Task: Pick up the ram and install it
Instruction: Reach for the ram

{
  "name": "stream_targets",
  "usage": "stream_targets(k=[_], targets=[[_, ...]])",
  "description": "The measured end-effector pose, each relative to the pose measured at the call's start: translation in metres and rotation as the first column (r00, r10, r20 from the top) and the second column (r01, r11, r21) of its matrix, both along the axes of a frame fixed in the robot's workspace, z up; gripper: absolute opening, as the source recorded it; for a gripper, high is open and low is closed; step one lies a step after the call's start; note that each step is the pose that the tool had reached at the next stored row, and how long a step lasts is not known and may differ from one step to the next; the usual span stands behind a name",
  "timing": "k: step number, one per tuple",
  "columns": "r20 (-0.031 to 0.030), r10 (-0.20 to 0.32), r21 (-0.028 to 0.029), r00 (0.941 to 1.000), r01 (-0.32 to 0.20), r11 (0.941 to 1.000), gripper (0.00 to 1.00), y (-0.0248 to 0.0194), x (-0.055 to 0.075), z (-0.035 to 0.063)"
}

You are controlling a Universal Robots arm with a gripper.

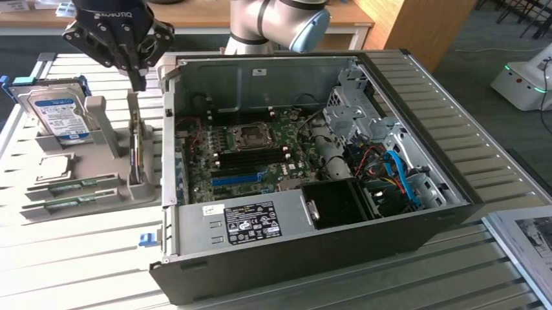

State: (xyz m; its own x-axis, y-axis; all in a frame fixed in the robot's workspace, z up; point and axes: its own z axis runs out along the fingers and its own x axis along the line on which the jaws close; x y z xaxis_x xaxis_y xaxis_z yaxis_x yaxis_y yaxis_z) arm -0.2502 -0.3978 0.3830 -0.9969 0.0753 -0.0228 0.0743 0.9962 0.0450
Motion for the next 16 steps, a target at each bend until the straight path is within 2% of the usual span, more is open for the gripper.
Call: stream_targets(k=[16], targets=[[-0.0001, 0.000, 0.0000, 1.0000, 0.000, 1.0000, 0.10, 0.0000, -0.023, -0.0015]])
